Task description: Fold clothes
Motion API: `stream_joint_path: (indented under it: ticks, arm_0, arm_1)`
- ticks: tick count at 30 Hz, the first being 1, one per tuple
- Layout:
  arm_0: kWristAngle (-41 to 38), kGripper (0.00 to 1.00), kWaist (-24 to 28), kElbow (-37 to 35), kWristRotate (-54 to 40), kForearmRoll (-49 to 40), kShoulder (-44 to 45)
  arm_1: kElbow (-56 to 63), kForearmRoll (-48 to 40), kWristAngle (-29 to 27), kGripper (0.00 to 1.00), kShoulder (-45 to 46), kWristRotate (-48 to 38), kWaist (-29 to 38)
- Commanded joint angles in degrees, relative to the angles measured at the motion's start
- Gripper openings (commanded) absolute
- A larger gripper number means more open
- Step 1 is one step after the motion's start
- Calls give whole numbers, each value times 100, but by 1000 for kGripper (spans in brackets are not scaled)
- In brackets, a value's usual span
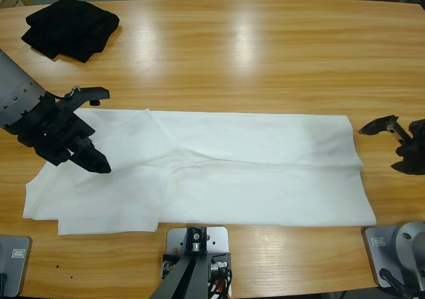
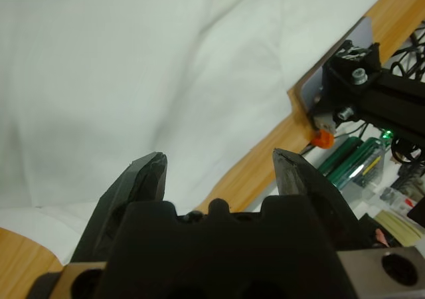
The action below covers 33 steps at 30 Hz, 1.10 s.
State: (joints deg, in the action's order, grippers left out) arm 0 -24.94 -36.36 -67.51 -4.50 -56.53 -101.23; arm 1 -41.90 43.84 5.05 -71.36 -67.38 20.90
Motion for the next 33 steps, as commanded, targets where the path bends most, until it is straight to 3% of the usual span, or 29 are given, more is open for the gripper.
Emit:
stream_joint_path:
  ticks: [1,7,10,12,18,23,33]
  arm_0:
    - [-55,669,-32,77,-107,-9,107]
    - [374,674,-380,26,32,-7,-133]
    - [845,935,-389,246,-272,-18,-151]
    - [1147,994,-393,283,-752,-42,-142]
    - [1493,996,-495,267,-1049,-5,-452]
    - [1483,1000,-451,248,-1220,70,-836]
    - [1453,996,-310,218,-1395,84,-1047]
  arm_1:
    - [502,-368,171,1000,-581,127,19]
    - [549,-120,156,982,216,961,56]
    - [404,-410,228,1000,29,1570,749]
    - [222,-310,47,1000,-342,1681,1209]
    - [-352,-361,-20,1000,-1606,1546,1876]
    - [-809,-308,191,1000,-2555,1419,1900]
    - [-799,-289,382,1000,-3105,815,1900]
